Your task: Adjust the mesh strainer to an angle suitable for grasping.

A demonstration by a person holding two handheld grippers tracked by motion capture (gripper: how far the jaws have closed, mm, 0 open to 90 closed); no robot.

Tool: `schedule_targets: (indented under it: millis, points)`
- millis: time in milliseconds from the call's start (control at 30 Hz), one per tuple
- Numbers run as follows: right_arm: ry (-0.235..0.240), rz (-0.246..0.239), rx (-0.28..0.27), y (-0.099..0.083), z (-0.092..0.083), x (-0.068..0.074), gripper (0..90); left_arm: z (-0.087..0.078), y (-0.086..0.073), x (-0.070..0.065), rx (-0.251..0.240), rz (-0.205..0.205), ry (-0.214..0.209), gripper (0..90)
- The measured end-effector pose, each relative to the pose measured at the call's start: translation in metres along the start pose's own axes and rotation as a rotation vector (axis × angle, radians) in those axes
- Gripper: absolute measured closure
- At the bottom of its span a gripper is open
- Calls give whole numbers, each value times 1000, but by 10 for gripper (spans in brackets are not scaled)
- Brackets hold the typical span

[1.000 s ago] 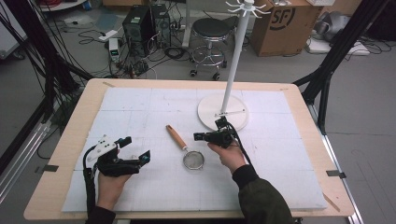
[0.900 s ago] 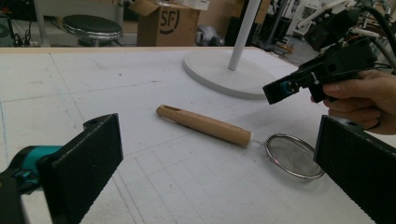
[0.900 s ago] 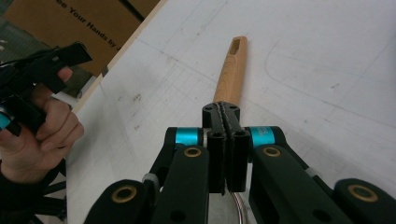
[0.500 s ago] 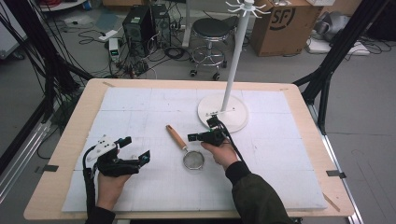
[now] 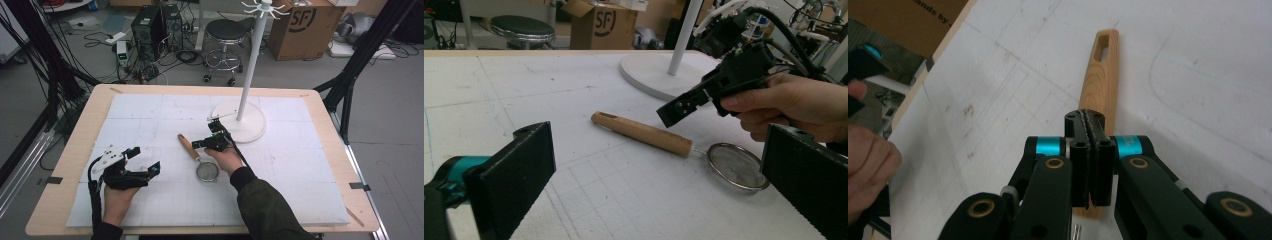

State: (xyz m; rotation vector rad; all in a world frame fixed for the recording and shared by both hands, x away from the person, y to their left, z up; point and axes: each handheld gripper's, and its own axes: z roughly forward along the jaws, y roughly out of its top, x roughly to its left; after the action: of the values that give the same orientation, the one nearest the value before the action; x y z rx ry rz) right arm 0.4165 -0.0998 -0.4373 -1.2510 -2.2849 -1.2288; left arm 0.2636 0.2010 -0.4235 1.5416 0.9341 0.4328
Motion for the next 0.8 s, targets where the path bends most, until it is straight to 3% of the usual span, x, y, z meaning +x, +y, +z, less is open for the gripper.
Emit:
schedule_targets:
  millis: [600,800]
  points:
    - [-34,52,20,9,13,-15,893,-1,-1,0,1,-13,-4,19]
    - [-19,62,26,8,16,-18,893,0,-1,1,7,-18,-13,19]
